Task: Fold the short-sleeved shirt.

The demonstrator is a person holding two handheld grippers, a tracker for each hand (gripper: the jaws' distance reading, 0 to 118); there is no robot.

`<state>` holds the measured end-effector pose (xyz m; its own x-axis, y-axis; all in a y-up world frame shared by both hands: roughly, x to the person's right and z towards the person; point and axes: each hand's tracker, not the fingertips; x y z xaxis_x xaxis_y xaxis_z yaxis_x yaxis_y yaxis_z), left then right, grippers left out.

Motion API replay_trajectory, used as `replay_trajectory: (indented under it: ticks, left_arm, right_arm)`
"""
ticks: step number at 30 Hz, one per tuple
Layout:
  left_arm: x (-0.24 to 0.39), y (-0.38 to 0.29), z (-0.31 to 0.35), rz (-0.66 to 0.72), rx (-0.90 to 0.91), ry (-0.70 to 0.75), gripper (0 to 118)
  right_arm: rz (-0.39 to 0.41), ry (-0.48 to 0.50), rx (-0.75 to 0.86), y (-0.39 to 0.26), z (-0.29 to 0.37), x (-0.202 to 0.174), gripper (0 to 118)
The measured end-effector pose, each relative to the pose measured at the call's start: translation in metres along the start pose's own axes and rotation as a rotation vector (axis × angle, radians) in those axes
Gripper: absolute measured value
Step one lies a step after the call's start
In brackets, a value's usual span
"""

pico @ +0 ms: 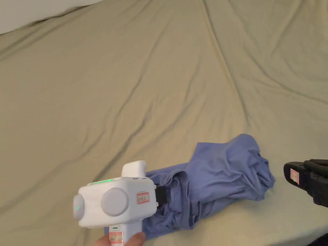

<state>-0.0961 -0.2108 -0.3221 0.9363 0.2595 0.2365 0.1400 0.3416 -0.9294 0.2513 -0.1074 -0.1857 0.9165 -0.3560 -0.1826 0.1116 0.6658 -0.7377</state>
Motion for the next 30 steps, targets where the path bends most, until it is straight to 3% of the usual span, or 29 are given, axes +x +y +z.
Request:
replay_trajectory:
  ticks: [4,10,15,20,21,22,23,26,30]
  left_arm:
    - [0.055,0.008,-0.002,-0.258,0.013,0.244,0]
    - [0.092,0.007,0.015,-0.368,0.034,0.14,0]
    - [0.065,0.012,0.075,-0.152,0.083,-0.236,0]
    - [-0.05,-0.005,0.141,0.2,0.246,-0.554,1]
    - [-0.082,-0.015,0.148,0.265,0.295,-0.624,26]
    - [-0.109,-0.027,0.152,0.318,0.299,-0.657,76]
    - [-0.13,-0.037,0.151,0.339,0.275,-0.651,105]
    - [-0.19,-0.058,0.137,0.414,0.214,-0.54,105]
    - [-0.21,-0.07,0.086,0.503,0.127,-0.578,105]
  right_arm:
    - [-0.008,-0.039,-0.01,-0.002,0.002,0.006,2]
    - [-0.01,-0.049,-0.003,0.002,0.0,0.009,2]
    - [0.0,-0.024,0.029,0.01,0.011,0.003,2]
    - [0.015,-0.003,0.03,0.01,0.016,-0.007,2]
    - [0.018,0.003,0.027,0.01,0.015,-0.01,2]
    - [0.02,0.012,0.02,0.009,0.014,-0.012,2]
    - [0.022,0.021,0.014,0.008,0.012,-0.014,2]
    - [0.031,0.036,-0.014,0.007,0.003,-0.023,2]
    - [0.039,0.047,-0.048,0.007,-0.011,-0.035,2]
